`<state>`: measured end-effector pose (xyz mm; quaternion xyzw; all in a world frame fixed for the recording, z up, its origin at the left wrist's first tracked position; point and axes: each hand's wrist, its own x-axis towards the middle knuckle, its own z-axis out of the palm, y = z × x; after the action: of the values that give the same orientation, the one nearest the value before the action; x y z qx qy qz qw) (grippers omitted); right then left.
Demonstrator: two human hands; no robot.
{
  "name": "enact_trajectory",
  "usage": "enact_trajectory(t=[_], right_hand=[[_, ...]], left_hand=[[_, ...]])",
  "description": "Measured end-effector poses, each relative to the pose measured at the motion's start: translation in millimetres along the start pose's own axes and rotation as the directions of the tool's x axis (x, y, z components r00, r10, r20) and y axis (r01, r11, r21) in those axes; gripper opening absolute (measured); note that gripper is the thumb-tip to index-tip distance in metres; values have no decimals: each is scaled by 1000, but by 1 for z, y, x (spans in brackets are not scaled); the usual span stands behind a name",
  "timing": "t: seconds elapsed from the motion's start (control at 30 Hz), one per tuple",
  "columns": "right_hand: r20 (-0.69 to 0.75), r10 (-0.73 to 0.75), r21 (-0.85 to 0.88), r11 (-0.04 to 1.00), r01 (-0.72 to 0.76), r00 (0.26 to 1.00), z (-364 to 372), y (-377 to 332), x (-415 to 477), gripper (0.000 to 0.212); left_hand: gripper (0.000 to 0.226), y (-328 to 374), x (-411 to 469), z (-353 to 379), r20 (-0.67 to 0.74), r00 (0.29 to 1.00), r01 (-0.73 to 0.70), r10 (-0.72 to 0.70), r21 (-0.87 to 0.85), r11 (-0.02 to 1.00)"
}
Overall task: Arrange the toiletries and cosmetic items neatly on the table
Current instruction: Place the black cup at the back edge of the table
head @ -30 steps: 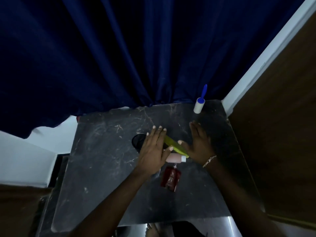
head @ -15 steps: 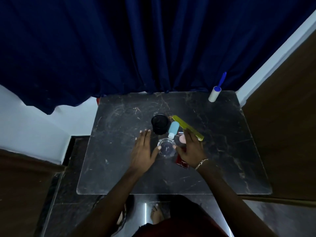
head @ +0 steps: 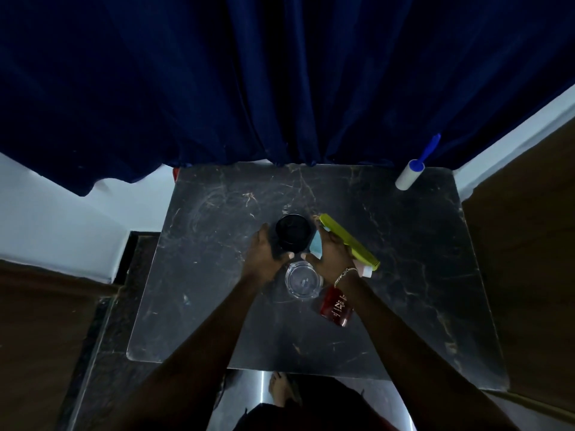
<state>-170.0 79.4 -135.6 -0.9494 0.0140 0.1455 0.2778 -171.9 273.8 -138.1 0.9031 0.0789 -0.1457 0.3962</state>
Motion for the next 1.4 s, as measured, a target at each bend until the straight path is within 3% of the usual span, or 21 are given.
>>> enact_trajectory(t=[0.17, 0.5, 0.8, 1.07, 1.17, 1.4], right_hand=[[61, -9, -32, 999, 11, 998, 7, 0, 28, 94], [21, -55, 103, 993, 52, 998, 16, -22, 44, 70], [89, -117, 165, 981, 101, 989, 35, -116, 75, 70], [51, -103, 259, 962, 87, 993, 79, -213, 142, 82], [57, -91, 236, 969, 75, 994, 107, -217, 184, 86], [86, -92, 180, 981, 75, 992, 99, -264, 207, 79]], left_hand=[[88, 7, 15, 10, 22, 1000, -7, 10, -125, 992], [74, -4, 17, 2, -33, 999, -1, -8, -263, 965], [76, -49, 40, -81, -67, 998, -10, -8, -272, 962], [78, -95, 98, -177, -83, 996, -36, 15, -267, 963], [81, -108, 123, -199, -86, 996, -26, 8, -216, 976], [76, -132, 166, -217, -98, 995, -54, 32, -232, 971]])
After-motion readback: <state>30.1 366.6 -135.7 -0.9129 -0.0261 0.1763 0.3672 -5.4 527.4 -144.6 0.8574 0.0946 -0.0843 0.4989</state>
